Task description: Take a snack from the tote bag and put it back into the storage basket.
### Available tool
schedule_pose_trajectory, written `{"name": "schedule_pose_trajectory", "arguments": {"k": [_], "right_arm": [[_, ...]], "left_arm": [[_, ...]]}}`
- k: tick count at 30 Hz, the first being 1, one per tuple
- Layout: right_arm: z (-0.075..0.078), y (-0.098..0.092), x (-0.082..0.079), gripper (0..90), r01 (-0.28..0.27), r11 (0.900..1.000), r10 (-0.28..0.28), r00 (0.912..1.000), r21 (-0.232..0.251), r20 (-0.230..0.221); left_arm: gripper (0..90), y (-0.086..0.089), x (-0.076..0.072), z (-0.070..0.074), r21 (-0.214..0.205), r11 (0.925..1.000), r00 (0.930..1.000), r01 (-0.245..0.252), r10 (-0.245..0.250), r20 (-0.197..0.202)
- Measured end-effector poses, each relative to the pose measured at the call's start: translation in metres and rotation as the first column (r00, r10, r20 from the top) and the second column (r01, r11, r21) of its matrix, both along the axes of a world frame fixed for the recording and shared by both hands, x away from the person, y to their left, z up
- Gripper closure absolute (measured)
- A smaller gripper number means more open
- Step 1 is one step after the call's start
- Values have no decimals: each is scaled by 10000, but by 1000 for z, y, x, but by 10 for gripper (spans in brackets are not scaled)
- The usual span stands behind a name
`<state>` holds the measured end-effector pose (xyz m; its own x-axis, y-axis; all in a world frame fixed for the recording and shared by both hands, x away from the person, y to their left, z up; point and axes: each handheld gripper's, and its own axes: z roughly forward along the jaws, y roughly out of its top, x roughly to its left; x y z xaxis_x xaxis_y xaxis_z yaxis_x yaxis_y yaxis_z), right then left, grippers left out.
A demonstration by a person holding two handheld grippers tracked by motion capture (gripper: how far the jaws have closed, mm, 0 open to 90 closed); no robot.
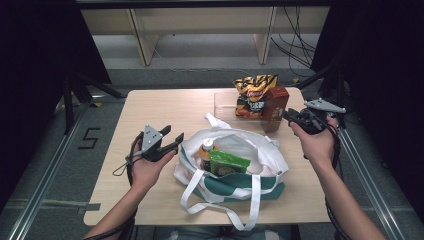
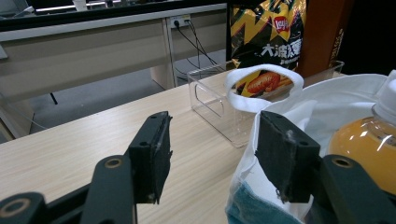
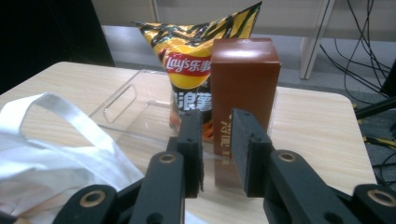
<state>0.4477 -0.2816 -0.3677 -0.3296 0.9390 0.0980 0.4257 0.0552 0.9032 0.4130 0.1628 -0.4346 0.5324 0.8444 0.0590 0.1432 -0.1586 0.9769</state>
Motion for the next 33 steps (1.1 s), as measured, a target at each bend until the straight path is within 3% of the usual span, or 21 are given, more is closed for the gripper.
{"name": "schedule_pose_trajectory", "arguments": {"k": [2, 4, 7, 8, 9, 11, 18, 20, 21, 27, 29, 31, 32, 33], "right_arm": [[-1, -1, -3, 728, -153, 9998, 154, 9999, -159, 66], [-1, 0, -8, 718, -92, 9999, 92, 10000, 82, -8], [-2, 0, -13, 701, -164, 9998, 164, 9999, 109, 8], [-3, -1, -13, 697, -245, 9997, 246, 9996, -78, 131], [-4, 1, -15, 692, -137, 9998, 138, 9999, 109, -18], [-5, -2, -15, 685, -308, 9995, 309, 9995, -104, 103], [-6, -1, -17, 665, -138, 9998, 141, 9997, 166, -176], [-6, -3, -16, 652, -313, 9995, 313, 9995, 22, 13], [-5, 0, -19, 645, -265, 9994, 269, 9995, 235, -175], [-3, 1, -24, 638, -526, 9982, 533, 9984, 294, -214], [-3, 1, -24, 637, -706, 9973, 706, 9975, 195, -1], [-4, 3, -27, 633, -845, 9959, 852, 9962, 335, -203], [-5, 1, -27, 633, -1081, 9940, 1083, 9941, 172, -104], [-5, 4, -29, 632, -983, 9944, 993, 9947, 379, -252]], "left_arm": [[441, -1, 0, 0, -14, 10000, 10000, 23, -23, 39], [441, -2, -1, 0, -8, 10000, 10000, 45, -45, 58], [441, -3, -1, 0, -25, 10000, 9999, 95, -95, 74], [441, -3, -1, 0, -18, 9999, 9999, 98, -98, 81], [441, -3, -1, 0, -10, 9999, 9999, 119, -119, 77], [441, -3, -1, 0, -18, 9999, 9999, 140, -140, 74], [442, -2, -1, 0, 7, 9999, 9999, 101, -101, 114], [441, -3, -1, 1, 17, 9999, 9998, 127, -127, 132], [442, -3, -1, 1, 34, 9999, 9998, 153, -154, 137], [442, -4, 0, 0, 45, 9999, 9999, 150, -150, 73], [441, -5, 0, 0, 124, 9998, 9998, 149, -150, 101], [441, -6, 0, 0, 168, 9997, 9998, 160, -161, 68], [441, -6, 0, -1, 143, 9997, 9998, 188, -189, 65], [441, -6, -1, -1, 183, 9997, 9999, 151, -151, 6]]}}
